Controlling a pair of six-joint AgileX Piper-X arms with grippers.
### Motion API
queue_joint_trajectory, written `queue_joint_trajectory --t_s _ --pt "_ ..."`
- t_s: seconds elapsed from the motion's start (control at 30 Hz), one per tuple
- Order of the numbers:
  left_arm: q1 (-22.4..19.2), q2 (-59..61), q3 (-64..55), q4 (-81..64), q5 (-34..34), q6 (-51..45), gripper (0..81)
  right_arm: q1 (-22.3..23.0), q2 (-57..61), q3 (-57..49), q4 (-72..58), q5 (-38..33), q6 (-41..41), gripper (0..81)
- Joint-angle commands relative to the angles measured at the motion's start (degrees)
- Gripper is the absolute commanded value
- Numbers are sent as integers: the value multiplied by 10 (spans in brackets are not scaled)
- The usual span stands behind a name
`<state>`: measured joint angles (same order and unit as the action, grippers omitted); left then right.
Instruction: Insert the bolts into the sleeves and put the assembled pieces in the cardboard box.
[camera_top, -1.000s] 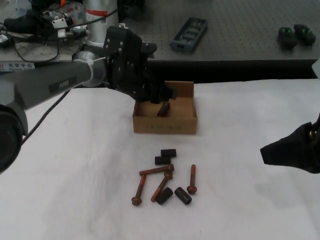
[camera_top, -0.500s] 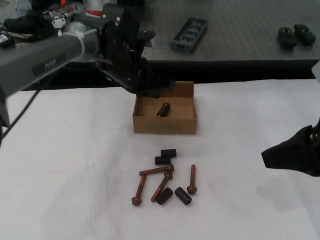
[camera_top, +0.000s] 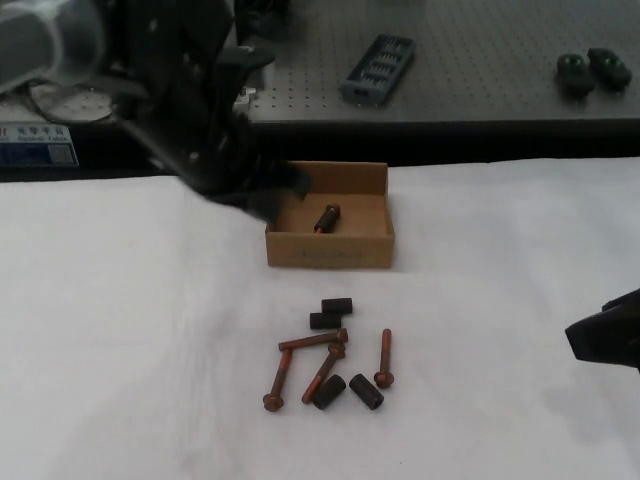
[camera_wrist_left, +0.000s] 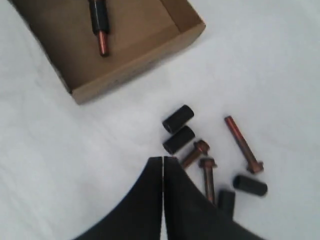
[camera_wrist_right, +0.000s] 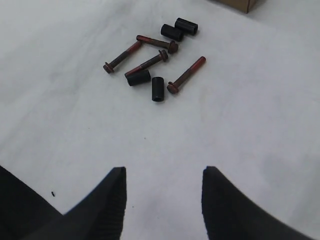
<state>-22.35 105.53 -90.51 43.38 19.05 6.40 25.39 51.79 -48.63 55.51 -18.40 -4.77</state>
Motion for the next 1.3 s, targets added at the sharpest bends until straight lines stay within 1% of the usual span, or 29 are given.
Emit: queue_joint_trajectory --t_s 0.0,0.13,0.23,0.4,0.53,0.77,0.9,0.97,1.1,1.27 --pt "2 -100 134 -43 -4 -2 7 -3 -6 -3 4 -1 -5 358" --pt "2 -216 295 -117 -3 -38 7 -3 -6 -3 5 -1 -5 358" --pt "2 -310 383 -168 -3 -48 7 -3 -6 -3 4 -1 -5 358" --pt "2 -427 476 -245 -2 -48 7 -3 -6 -3 3 -1 -5 358" --pt "2 -469 494 -263 -3 -48 7 -3 -6 -3 3 -1 -5 358" --pt "2 -466 494 -268 -3 -48 7 -2 -6 -3 3 -1 -5 358" --pt "2 -466 494 -268 -3 -48 7 0 16 -3 -12 -1 2 358" --pt "2 -466 494 -268 -3 -48 7 1 44 -3 -34 -4 26 358" --pt "2 -466 494 -268 -3 -48 7 1 114 -3 -74 -6 101 358" --pt "2 -466 494 -268 -3 -48 7 19 187 -5 -110 -28 130 358"
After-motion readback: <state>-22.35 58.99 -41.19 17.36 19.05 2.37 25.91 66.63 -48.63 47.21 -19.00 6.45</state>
